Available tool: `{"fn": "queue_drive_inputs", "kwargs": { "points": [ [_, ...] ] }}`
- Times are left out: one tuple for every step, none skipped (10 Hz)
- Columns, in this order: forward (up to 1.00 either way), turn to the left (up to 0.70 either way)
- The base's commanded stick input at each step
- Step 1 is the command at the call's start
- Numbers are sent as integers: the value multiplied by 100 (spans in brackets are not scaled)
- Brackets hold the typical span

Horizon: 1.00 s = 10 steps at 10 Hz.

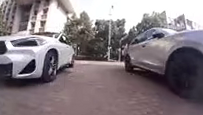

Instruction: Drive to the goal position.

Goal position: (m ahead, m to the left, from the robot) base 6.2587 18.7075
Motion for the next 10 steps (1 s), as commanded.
{"fn": "queue_drive_inputs", "kwargs": {
  "points": [
    [70, 0],
    [70, 0],
    [70, 0],
    [70, 0],
    [70, 0],
    [70, 0],
    [70, 0],
    [70, 0],
    [70, 0],
    [70, 0]
  ]
}}
